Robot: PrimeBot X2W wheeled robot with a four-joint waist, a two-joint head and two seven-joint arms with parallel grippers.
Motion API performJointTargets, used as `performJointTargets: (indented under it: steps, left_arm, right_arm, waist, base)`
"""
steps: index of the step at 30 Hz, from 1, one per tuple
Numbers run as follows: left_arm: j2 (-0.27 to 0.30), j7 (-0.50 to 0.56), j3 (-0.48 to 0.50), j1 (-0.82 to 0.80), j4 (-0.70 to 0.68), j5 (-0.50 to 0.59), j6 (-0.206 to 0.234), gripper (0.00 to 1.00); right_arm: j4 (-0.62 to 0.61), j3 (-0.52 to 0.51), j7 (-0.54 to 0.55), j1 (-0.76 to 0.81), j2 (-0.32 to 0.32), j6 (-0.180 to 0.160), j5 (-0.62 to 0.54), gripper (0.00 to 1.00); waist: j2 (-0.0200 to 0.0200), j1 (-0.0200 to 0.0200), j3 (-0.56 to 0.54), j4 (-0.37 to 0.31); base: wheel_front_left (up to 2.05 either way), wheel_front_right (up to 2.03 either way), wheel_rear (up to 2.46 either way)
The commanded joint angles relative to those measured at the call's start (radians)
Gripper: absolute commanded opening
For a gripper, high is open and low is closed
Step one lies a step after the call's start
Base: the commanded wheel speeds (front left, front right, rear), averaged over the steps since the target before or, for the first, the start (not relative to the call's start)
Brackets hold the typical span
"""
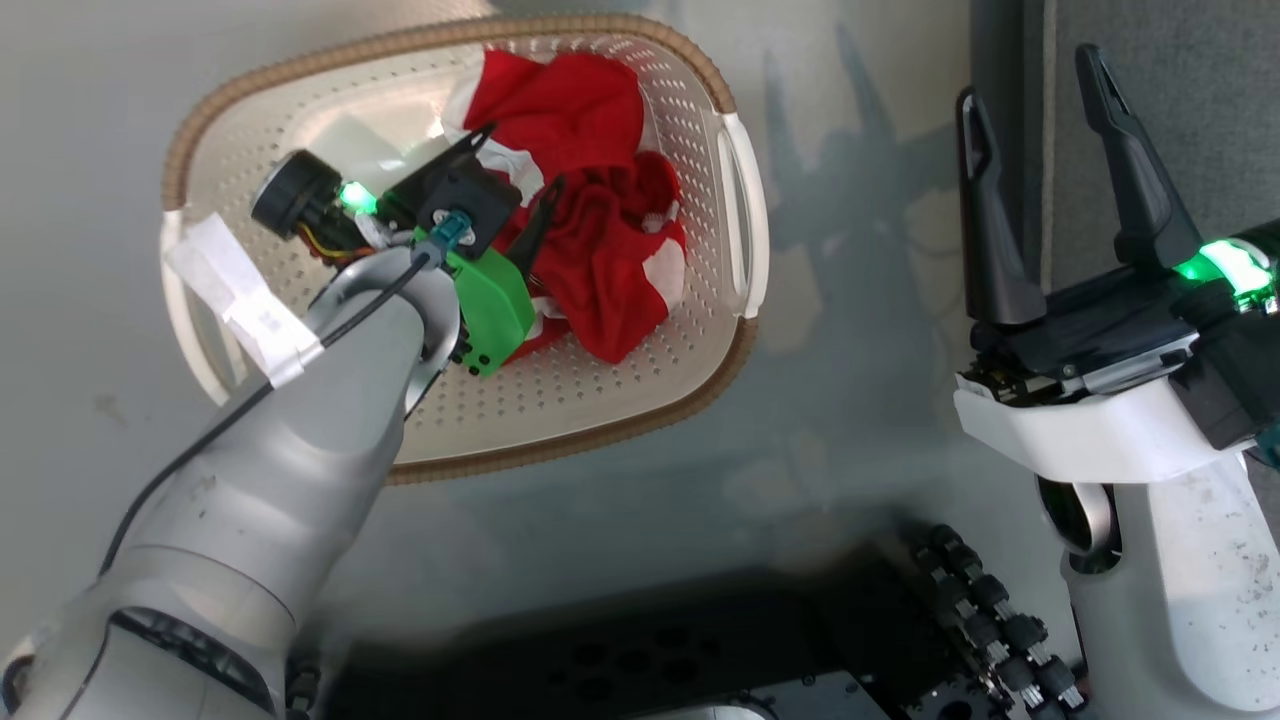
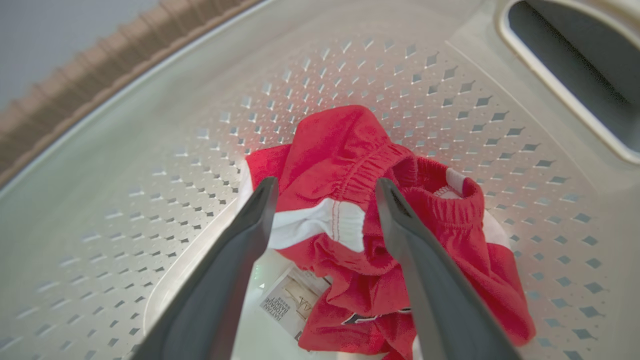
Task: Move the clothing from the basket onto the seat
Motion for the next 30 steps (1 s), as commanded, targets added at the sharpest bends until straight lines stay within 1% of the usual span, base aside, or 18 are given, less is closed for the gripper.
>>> performJointTargets:
  steps: [1, 2, 5, 8, 9, 12, 14, 17, 19, 20, 21, 23, 26, 30]
  left_arm:
    - [0.021, 0.001, -0.014, -0.034, -0.008, -0.013, -0.002, 1.00]
    - [0.042, 0.001, -0.053, -0.051, -0.014, -0.030, -0.002, 1.00]
    - [0.070, 0.001, -0.112, -0.089, -0.002, -0.047, -0.002, 1.00]
    - [0.088, 0.001, -0.141, -0.124, 0.025, -0.036, -0.002, 1.00]
    - [0.092, 0.001, -0.142, -0.136, 0.035, -0.026, 0.002, 1.00]
    - [0.094, 0.001, -0.133, -0.157, 0.055, 0.001, 0.060, 1.00]
    - [0.087, 0.001, -0.128, -0.162, 0.067, 0.011, 0.084, 1.00]
    - [0.082, 0.001, -0.118, -0.167, 0.087, 0.014, 0.103, 1.00]
    - [0.080, 0.001, -0.122, -0.153, 0.130, 0.012, 0.092, 1.00]
    - [0.074, 0.001, -0.119, -0.150, 0.153, 0.005, 0.089, 0.02]
    - [0.069, 0.001, -0.122, -0.151, 0.164, 0.005, 0.086, 0.00]
    - [0.063, 0.001, -0.125, -0.153, 0.179, 0.007, 0.081, 0.00]
    - [0.065, 0.001, -0.116, -0.148, 0.154, 0.007, 0.095, 0.00]
    - [0.084, 0.001, -0.089, -0.119, 0.089, -0.003, 0.118, 0.00]
  right_arm:
    - [-0.009, 0.004, -0.002, -0.019, -0.001, -0.001, 0.008, 1.00]
    - [-0.014, 0.013, -0.002, -0.033, -0.001, -0.001, 0.013, 1.00]
    - [-0.020, 0.024, -0.002, -0.049, -0.001, -0.001, 0.019, 1.00]
    - [-0.025, 0.027, -0.002, -0.048, -0.001, -0.001, 0.019, 1.00]
    - [-0.028, 0.030, -0.002, -0.046, -0.001, -0.001, 0.020, 1.00]
    - [-0.030, 0.037, -0.002, -0.031, -0.002, -0.001, 0.045, 1.00]
    - [-0.028, 0.034, -0.002, -0.024, -0.002, -0.001, 0.060, 1.00]
    - [-0.029, 0.037, -0.002, -0.021, -0.001, -0.001, 0.067, 1.00]
    - [-0.029, 0.047, -0.002, -0.018, -0.002, -0.001, 0.056, 1.00]
    - [-0.029, 0.050, -0.002, -0.017, -0.002, -0.001, 0.052, 1.00]
    - [-0.030, 0.052, -0.002, -0.016, -0.001, -0.001, 0.053, 1.00]
    - [-0.030, 0.053, -0.002, -0.015, -0.002, -0.001, 0.055, 1.00]
    - [-0.028, 0.053, -0.002, -0.027, -0.002, -0.001, 0.055, 1.00]
    - [-0.025, 0.053, -0.002, -0.061, -0.002, -0.001, 0.076, 1.00]
  waist:
    - [0.0000, -0.0002, 0.090, -0.045]
    - [0.0000, -0.0002, 0.109, -0.053]
    - [0.0000, -0.0002, 0.132, -0.066]
    - [0.0000, -0.0002, 0.139, -0.070]
    - [0.0000, -0.0002, 0.142, -0.071]
    - [0.0000, -0.0002, 0.149, -0.076]
    - [0.0000, -0.0002, 0.152, -0.075]
    - [0.0000, -0.0002, 0.155, -0.077]
    - [0.0000, -0.0002, 0.153, -0.081]
    - [0.0000, -0.0002, 0.152, -0.082]
    - [0.0000, -0.0002, 0.151, -0.083]
    - [0.0000, -0.0002, 0.150, -0.082]
    - [0.0000, -0.0002, 0.149, -0.078]
    - [0.0000, -0.0002, 0.134, -0.078]
  base:
    - [0.00, 0.00, 0.00]
    - [0.00, 0.00, 0.00]
    - [0.00, 0.00, 0.00]
    - [0.00, 0.00, 0.00]
    - [0.00, 0.00, 0.00]
    - [0.00, 0.00, 0.00]
    - [0.00, 0.00, 0.00]
    - [0.00, 0.00, 0.00]
    - [0.00, 0.00, 0.00]
    - [0.00, 0.00, 0.00]
    - [0.00, 0.00, 0.00]
    - [0.00, 0.00, 0.00]
    - [0.00, 0.00, 0.00]
    - [0.00, 0.00, 0.00]
